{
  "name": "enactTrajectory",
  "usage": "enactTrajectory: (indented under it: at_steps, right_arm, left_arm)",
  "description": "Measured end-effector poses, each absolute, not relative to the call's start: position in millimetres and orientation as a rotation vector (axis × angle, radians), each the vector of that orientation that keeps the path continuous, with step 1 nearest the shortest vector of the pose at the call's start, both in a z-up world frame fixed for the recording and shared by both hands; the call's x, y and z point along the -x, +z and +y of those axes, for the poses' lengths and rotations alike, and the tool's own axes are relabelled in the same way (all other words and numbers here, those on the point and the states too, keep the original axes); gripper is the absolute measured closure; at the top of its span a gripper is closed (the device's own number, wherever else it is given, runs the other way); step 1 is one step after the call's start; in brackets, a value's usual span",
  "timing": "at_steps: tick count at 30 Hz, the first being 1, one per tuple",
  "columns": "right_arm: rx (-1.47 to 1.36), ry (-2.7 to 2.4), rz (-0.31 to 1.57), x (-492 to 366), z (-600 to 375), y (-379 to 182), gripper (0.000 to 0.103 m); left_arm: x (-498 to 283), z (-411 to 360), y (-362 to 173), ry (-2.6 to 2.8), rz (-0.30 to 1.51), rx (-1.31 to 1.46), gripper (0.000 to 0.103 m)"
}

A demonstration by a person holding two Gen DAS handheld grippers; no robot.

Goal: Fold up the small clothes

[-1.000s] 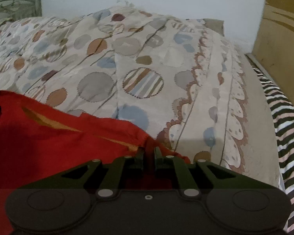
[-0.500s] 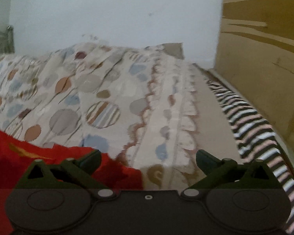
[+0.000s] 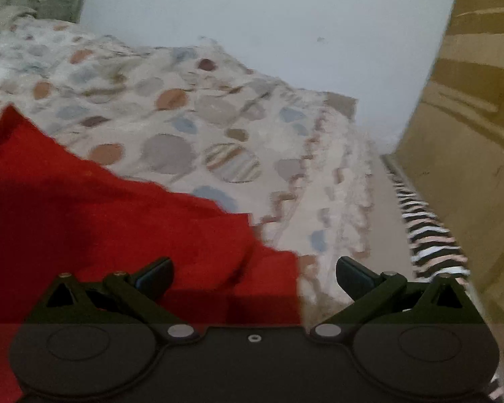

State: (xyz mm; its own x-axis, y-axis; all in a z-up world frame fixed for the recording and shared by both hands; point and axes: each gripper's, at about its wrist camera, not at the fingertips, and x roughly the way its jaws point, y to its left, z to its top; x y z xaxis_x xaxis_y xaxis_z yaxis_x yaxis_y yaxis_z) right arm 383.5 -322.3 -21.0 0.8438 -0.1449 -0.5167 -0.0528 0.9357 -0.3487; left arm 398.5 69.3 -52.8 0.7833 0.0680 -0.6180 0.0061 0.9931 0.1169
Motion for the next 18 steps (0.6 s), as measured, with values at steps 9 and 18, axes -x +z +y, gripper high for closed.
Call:
enactTrajectory:
  at_steps: [9,18]
  right_arm:
    - [0.172,-0.297,0.626,-387.2,-387.5,-13.2,0.001]
    - [0.173,-0.171,0.531,-333.4,-345.1,30.5,0.001]
  left_arm:
    - [-394.0,115.8,-54.7,-0.002,0.712,0.177,0.001]
    - [-348.6,131.2,-25.1,0.070,0.641,0.265,0.000]
